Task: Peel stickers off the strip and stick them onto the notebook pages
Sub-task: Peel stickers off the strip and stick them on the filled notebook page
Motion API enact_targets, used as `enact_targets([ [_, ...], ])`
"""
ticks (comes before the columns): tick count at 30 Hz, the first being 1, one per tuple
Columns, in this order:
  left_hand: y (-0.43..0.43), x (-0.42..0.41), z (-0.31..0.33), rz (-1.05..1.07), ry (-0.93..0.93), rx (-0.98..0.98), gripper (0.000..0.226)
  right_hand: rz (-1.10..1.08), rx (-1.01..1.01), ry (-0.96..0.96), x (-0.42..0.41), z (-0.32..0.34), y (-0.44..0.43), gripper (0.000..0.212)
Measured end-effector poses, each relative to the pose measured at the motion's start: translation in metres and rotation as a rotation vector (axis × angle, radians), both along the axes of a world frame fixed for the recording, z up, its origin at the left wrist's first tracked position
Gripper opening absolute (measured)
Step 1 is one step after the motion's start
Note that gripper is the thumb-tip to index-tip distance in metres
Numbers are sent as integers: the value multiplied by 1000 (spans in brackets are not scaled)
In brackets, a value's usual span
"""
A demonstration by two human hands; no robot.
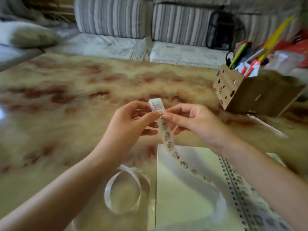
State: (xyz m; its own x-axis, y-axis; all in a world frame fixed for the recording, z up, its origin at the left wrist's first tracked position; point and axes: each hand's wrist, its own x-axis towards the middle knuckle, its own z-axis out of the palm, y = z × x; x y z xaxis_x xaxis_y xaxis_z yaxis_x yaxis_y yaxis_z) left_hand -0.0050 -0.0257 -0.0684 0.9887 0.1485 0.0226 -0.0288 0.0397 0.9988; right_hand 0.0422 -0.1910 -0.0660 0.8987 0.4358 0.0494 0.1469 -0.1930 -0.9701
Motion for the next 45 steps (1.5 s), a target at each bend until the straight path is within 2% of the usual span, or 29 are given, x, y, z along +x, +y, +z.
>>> enact_targets([
  [4,-2,-22,-3,51,48,147,12,-87,-113,2,-25,1,-13,10],
  [7,5,-41,-11,67,78,356,19,-225,-220,-48,-36,-6,-19,12],
  [10,20,-61,-9,116,20,578,12,-255,-259,-84,-49,-9,-16,8],
  [14,32,-86,-10,1,12,786,4,-264,-331,-207,-71,-11,-7,7],
  [16,28,-92,-13,-65,-30,878,16,-261,-326,-254,-79,-9,-3,6],
  [18,23,-91,-16,-89,-64,1054,35,-228,-295,-246,-88,-7,2,7],
  [20,21,-88,-13,-86,-31,1171,36,-231,-327,-239,-96,-8,6,7],
  [24,22,-88,-17,-34,15,1111,17,-235,-354,-118,-117,-17,15,12],
  [28,17,-92,-19,135,-117,997,14,-215,-133,37,-133,-18,28,14],
  [30,11,-95,-17,224,-223,927,14,-239,35,140,-133,-14,31,16],
  [33,0,-97,-19,250,-368,876,15,-287,260,237,-128,-13,27,14],
  [35,-5,-96,-23,265,-437,914,19,-322,303,242,-123,-13,19,10],
  [40,-12,-94,-30,356,-457,926,32,-390,307,303,-113,-14,4,24],
  [45,-25,-93,-39,399,-520,797,36,-338,556,494,-116,-9,1,25],
])
